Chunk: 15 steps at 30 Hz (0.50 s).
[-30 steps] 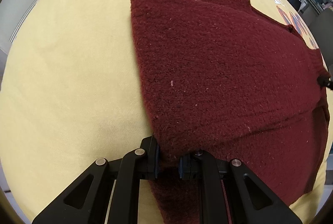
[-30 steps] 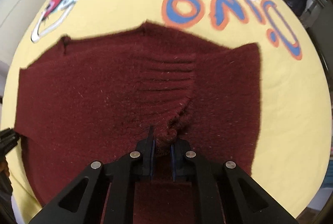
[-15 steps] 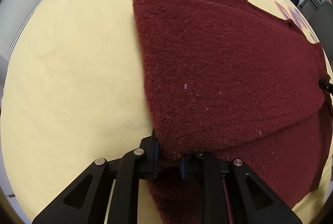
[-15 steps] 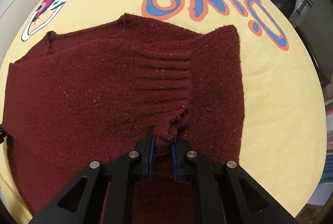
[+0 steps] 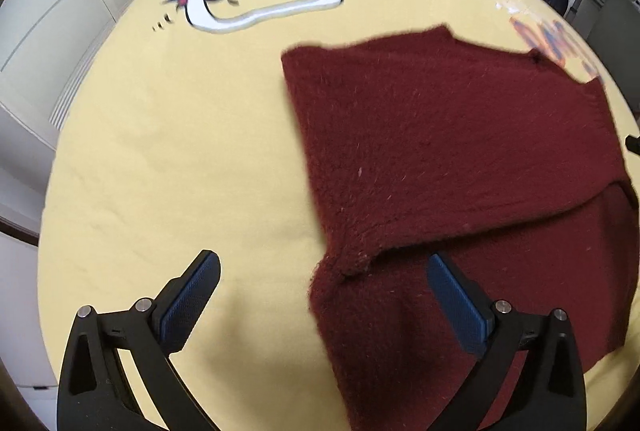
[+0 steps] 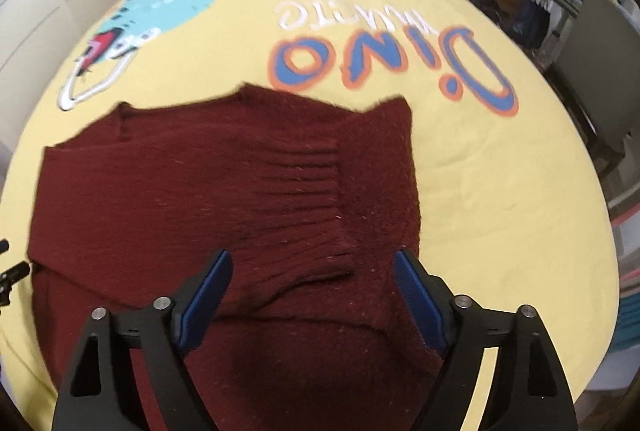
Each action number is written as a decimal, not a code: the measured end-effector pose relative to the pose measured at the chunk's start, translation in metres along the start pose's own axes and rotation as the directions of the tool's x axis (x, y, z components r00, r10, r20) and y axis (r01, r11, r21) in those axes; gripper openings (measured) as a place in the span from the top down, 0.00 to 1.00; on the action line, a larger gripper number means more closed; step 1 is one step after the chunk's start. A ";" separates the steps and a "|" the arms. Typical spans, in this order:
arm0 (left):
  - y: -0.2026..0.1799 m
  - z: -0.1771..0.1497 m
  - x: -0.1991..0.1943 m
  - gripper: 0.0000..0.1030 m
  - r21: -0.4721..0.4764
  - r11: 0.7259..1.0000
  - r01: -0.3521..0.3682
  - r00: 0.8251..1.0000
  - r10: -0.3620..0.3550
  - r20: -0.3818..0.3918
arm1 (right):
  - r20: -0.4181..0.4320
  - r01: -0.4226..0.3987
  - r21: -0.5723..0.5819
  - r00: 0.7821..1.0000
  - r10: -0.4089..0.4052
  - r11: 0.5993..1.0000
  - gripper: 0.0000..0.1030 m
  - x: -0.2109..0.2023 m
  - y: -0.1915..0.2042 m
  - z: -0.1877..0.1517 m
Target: Fold small clothes
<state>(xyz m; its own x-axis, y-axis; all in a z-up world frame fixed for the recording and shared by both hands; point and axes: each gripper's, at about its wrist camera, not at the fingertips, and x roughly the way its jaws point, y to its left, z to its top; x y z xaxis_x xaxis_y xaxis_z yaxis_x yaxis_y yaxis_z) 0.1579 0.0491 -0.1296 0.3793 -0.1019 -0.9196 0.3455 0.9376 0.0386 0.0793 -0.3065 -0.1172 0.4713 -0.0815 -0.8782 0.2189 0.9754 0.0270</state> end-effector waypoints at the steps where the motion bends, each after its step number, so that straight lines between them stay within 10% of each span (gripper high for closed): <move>1: -0.003 0.003 -0.006 0.01 0.003 1.000 0.009 1.000 -0.009 0.012 | 0.018 -0.005 -0.019 1.000 0.005 1.000 0.10 -0.006 0.006 0.001; 15: -0.088 0.045 0.036 0.01 0.042 0.996 0.080 0.995 -0.082 0.064 | 0.094 -0.074 -0.164 0.991 0.090 0.984 0.00 0.000 0.096 -0.011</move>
<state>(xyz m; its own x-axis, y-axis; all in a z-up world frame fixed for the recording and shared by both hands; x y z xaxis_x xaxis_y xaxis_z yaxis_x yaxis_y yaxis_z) 0.1801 -0.0521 -0.1483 0.4039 -0.1999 -0.8927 0.4104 0.9117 -0.0184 0.0909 -0.2102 -0.1198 0.5674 -0.0124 -0.8234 0.0405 0.9991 0.0129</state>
